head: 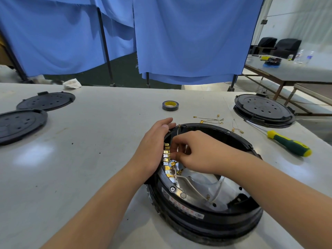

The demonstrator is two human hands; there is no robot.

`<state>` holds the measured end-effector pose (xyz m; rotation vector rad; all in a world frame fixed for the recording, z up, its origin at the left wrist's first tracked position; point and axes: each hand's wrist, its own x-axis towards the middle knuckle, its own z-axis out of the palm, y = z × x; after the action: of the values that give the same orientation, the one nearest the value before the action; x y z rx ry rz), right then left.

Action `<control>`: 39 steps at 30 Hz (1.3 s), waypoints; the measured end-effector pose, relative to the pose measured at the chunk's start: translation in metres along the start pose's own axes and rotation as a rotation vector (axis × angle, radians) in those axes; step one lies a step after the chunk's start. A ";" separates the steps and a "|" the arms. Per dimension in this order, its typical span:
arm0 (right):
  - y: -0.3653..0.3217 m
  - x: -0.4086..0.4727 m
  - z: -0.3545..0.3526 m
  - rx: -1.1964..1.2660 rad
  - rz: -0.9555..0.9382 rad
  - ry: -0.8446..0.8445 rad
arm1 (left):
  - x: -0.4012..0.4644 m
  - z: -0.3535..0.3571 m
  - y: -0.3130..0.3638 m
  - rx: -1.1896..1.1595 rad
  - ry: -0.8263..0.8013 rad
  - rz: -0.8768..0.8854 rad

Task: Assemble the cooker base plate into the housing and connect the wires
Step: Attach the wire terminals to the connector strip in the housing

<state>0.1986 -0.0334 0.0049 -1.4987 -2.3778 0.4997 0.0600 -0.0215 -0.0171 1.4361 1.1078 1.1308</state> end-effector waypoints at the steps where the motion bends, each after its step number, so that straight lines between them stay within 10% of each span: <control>1: 0.000 0.000 0.000 -0.009 0.001 0.001 | 0.000 0.000 0.000 -0.002 -0.001 0.001; 39: -0.012 -0.001 0.008 -0.045 0.050 0.053 | -0.004 0.002 0.006 -0.014 -0.009 -0.019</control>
<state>0.1859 -0.0406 0.0027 -1.5741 -2.3306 0.4152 0.0622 -0.0260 -0.0120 1.4157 1.1024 1.1159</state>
